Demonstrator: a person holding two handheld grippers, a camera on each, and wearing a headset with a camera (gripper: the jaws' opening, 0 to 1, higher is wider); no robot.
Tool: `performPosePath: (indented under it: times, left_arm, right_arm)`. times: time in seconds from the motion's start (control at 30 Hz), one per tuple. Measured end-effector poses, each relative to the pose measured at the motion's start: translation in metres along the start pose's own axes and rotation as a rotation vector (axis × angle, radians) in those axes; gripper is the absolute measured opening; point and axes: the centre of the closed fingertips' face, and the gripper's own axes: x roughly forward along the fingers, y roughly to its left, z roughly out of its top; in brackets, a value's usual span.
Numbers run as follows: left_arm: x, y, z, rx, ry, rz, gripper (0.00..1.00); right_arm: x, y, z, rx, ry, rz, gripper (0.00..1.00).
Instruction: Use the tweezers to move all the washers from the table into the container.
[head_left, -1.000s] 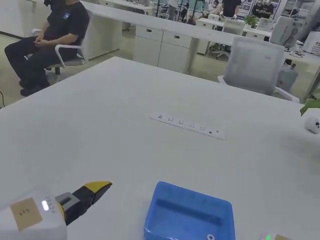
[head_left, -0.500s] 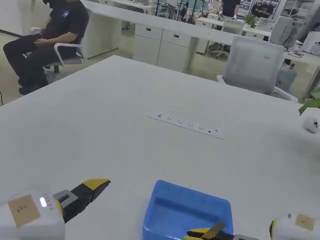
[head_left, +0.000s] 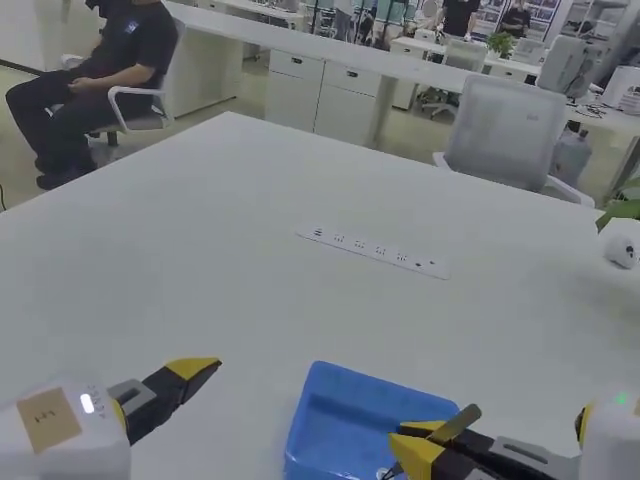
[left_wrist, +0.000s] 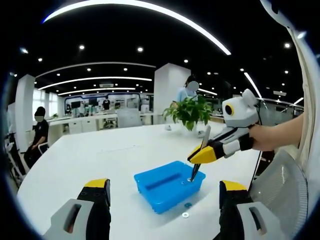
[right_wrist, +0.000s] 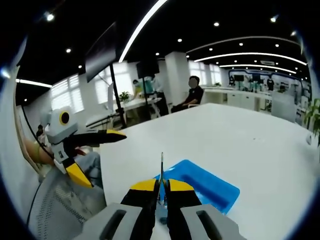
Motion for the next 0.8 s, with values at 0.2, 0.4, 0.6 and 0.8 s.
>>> performPosePath:
  times: [0.2,0.4,0.6,0.8]
  left_arm:
    - [0.0,0.0,0.0,0.0,0.001,0.0,0.92]
    - [0.0,0.0,0.0,0.001,0.002,-0.001,0.91]
    - [0.001,0.0,-0.001,0.006,0.006,0.0,0.91]
    - [0.001,-0.001,-0.001,0.01,0.009,0.001,0.91]
  right_arm:
    - [0.002,-0.014,0.007,0.003,-0.006,-0.02,0.03]
    - [0.006,-0.025,0.008,-0.002,0.0,-0.035,0.03]
    - [0.013,-0.034,0.001,-0.013,0.029,-0.034,0.03]
    - [0.017,-0.043,-0.007,-0.006,0.051,-0.032,0.03]
